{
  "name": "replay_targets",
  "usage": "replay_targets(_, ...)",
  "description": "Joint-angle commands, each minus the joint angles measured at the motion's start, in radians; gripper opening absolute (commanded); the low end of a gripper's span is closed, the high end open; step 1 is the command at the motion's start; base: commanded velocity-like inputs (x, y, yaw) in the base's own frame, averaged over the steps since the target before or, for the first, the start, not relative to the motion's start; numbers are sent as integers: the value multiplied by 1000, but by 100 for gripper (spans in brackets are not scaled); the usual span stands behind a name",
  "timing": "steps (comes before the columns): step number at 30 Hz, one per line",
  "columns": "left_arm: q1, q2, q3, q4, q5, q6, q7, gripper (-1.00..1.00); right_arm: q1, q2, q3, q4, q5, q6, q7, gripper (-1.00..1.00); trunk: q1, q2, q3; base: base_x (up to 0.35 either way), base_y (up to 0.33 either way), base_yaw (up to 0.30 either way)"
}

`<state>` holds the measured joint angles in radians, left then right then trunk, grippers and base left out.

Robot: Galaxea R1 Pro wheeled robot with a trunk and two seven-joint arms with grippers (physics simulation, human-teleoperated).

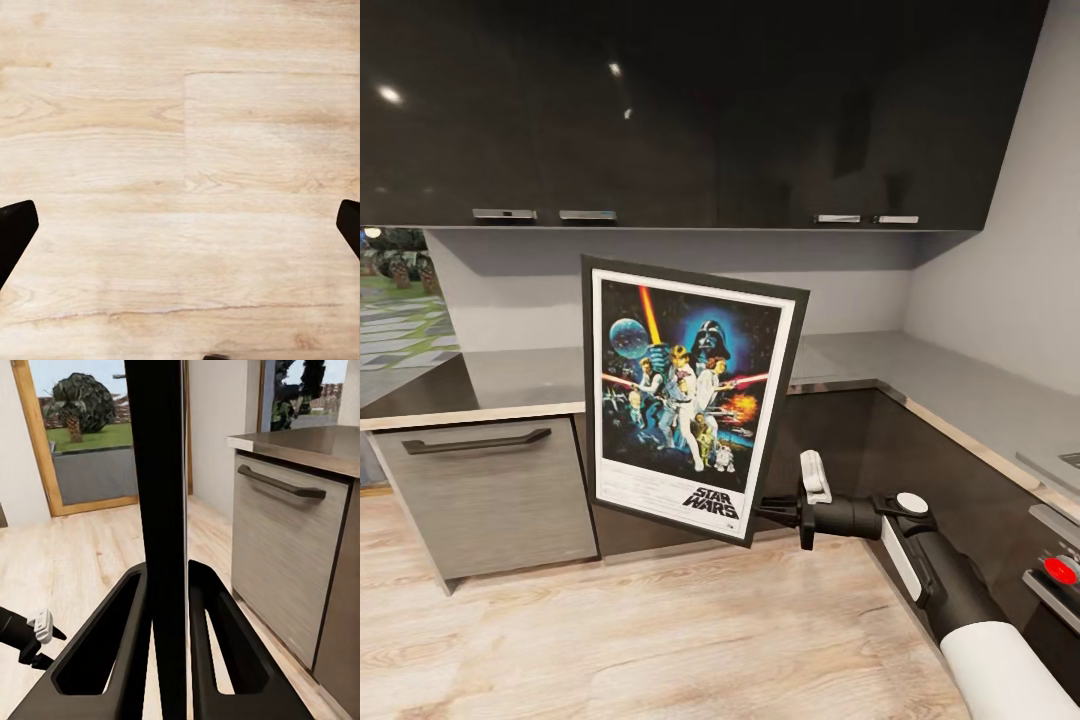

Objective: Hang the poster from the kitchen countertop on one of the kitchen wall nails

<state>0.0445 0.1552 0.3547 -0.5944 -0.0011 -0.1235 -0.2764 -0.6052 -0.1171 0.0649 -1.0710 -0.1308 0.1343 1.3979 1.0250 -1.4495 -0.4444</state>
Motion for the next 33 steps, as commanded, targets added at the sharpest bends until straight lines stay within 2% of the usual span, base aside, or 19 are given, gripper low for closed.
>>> replay_targets(1, 0, 0, 4, -1, 0, -1, -7, 100, -1, -1, 3, 0, -8, 14, 3, -100, 0, -1, -1, 0, 0, 0)
replay_targets(19, 0, 0, 3, -2, 1, -1, -7, 100, -1, -1, 3, 1, -6, 15, 3, -100, 0, -1, -1, 0, 0, 0)
replay_targets(33, 0, 0, 3, -2, 1, -1, -7, 100, -1, -1, 3, 2, -6, 15, 3, -100, -54, 97, 30, 0, 0, 0)
